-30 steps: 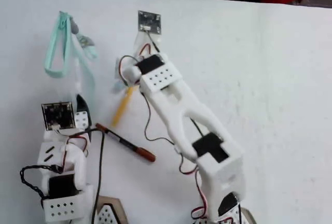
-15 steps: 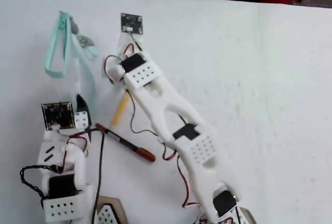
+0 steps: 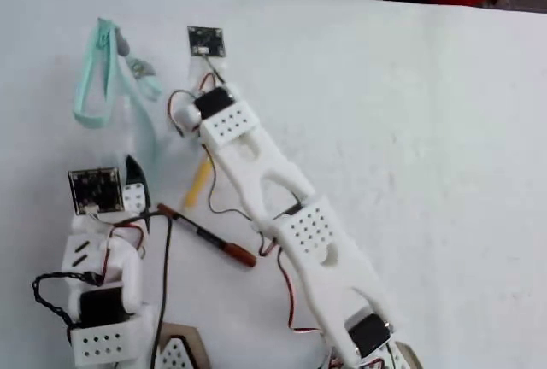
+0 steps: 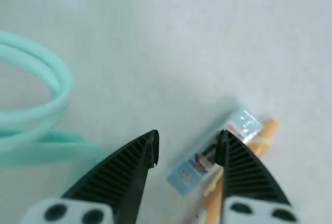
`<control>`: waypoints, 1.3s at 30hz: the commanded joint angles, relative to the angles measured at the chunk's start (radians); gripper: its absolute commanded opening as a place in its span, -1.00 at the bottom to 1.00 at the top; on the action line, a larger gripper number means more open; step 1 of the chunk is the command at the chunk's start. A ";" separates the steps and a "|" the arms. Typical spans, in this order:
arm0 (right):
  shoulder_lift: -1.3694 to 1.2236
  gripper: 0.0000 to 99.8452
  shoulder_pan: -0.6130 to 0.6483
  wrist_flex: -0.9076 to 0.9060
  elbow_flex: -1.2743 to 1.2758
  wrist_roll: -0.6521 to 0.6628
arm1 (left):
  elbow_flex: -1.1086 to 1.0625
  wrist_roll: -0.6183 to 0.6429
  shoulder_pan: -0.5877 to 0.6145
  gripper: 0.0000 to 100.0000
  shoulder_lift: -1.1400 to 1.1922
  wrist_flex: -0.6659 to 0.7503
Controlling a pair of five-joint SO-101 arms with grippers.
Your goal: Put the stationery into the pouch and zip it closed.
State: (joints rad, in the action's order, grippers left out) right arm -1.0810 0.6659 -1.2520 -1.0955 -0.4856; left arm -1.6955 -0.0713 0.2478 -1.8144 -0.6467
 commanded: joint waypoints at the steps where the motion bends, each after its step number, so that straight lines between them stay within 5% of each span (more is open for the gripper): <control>1: -0.002 -0.64 -0.054 -0.170 -0.054 0.009 | 0.003 -0.008 0.008 -0.91 -0.012 0.031; 12: 0.027 -0.64 -0.183 -0.461 -0.110 0.009 | 0.003 -0.009 0.008 -0.91 -0.012 0.031; 24: 0.044 -0.64 -0.039 -0.321 -0.368 0.009 | 0.003 -0.009 0.008 -0.91 -0.012 0.031; 39: -0.101 -0.63 -0.097 -0.277 -0.370 0.002 | 0.003 -0.009 0.008 -0.91 -0.012 0.031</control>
State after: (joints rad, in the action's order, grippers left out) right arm -1.1838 0.5708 -1.5650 -1.4316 -0.4872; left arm -1.6955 -0.0713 0.2478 -1.8144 -0.6467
